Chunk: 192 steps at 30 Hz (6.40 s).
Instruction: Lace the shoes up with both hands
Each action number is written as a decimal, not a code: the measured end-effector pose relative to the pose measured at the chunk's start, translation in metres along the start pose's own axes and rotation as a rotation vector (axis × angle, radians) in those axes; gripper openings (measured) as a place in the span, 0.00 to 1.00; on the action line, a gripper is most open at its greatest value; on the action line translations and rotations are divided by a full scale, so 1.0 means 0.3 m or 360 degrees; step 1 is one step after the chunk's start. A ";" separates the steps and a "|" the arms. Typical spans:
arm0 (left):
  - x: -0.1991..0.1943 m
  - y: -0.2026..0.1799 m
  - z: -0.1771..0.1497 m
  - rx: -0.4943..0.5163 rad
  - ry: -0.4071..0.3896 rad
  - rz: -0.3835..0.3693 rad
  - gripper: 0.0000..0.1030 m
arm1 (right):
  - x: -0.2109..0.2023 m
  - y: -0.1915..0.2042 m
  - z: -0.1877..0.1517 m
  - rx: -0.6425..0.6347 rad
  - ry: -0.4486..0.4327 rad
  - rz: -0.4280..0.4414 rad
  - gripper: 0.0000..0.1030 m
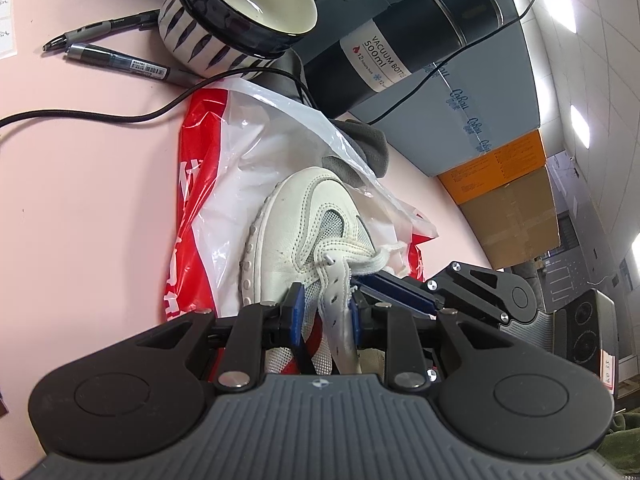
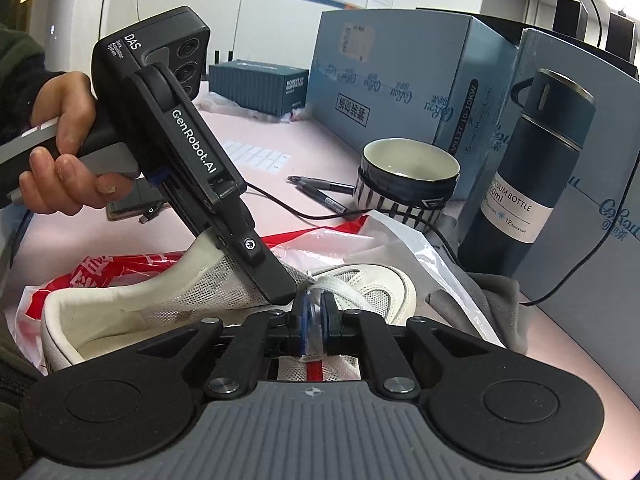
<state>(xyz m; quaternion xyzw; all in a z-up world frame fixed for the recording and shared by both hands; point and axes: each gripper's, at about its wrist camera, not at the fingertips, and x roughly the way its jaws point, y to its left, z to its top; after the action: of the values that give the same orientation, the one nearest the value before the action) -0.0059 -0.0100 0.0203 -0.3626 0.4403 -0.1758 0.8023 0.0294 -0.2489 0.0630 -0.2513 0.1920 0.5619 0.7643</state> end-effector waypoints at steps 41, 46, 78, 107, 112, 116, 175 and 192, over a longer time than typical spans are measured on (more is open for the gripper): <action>-0.174 -0.157 -0.109 0.0375 -0.0399 0.0163 0.77 | -0.165 -0.019 -0.037 0.0588 -0.0124 -0.0034 0.60; -0.092 -0.189 -0.100 0.0487 -0.0524 0.0434 0.40 | -0.159 0.006 -0.022 0.0530 -0.0133 0.0022 0.49; -0.055 -0.157 -0.107 0.0333 -0.0721 0.0335 0.03 | -0.106 0.023 -0.048 0.0634 0.0010 0.0089 0.44; -0.023 -0.163 -0.123 0.0362 -0.0640 0.0390 0.25 | -0.095 0.028 -0.032 0.0580 0.0022 0.0097 0.50; -0.025 -0.179 -0.137 0.0389 -0.0638 0.0377 0.26 | -0.093 0.029 -0.034 0.0593 0.0017 0.0106 0.53; -0.018 -0.175 -0.138 0.0377 -0.0627 0.0357 0.02 | -0.089 0.028 -0.036 0.0605 0.0013 0.0116 0.55; -0.329 -0.144 -0.087 0.0333 -0.1164 0.0841 0.02 | -0.050 0.018 -0.042 0.0706 0.0049 0.0134 0.62; -0.547 -0.073 -0.012 0.0246 -0.1457 0.1135 0.02 | -0.050 0.016 -0.045 0.0714 0.0042 0.0140 0.62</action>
<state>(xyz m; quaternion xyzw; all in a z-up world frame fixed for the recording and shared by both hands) -0.0984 0.0725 0.1301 -0.1714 0.1295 0.2481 0.9446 0.0202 -0.2673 0.0600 -0.0738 0.3330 0.5345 0.7733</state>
